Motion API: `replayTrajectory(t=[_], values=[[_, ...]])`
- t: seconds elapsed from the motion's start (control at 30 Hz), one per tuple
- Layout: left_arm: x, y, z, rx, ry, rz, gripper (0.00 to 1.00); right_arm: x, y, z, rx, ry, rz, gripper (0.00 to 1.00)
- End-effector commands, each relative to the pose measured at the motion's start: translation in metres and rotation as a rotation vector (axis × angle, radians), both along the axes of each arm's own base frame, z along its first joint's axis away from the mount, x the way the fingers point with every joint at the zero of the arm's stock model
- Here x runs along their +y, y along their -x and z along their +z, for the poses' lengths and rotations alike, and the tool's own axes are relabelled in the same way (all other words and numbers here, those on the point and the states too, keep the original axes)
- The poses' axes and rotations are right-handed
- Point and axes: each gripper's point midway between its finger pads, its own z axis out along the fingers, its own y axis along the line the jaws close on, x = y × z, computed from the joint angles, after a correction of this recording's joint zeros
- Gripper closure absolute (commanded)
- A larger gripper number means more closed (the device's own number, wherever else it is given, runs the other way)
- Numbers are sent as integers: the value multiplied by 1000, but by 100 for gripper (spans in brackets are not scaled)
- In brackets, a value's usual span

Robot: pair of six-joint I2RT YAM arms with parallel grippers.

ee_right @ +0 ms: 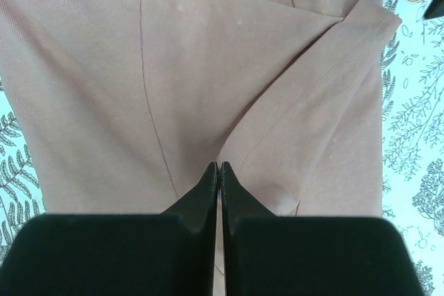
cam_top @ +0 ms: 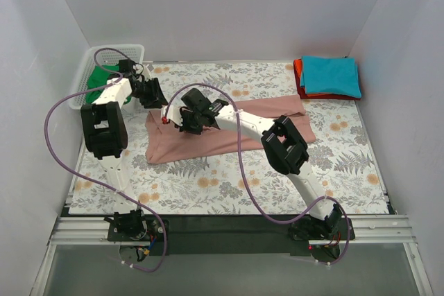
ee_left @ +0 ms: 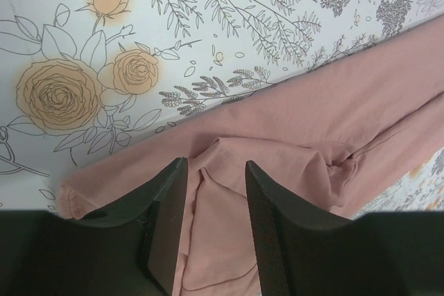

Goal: Fold and stack the t-shirts
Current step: Fold the tshirt

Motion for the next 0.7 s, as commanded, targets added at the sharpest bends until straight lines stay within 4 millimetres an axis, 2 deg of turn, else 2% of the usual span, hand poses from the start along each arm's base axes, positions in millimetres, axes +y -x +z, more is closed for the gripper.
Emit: replayTrajectory(t=[0.0,0.27,0.4,0.67], values=[[-5,-1,7,-31,-40,-23,63,5,-7,49,-51,-83,10,99],[-6,0,-6,-5,-91,-21,63,2,-9,47,-45,-80,3,99],[-12,6,-12,18,-96,-39,64,0,-10,46,-46,-76,1,99],[-11,15,-18,43,-106,-40,64,-5,-14,43,-44,-73,-7,99]])
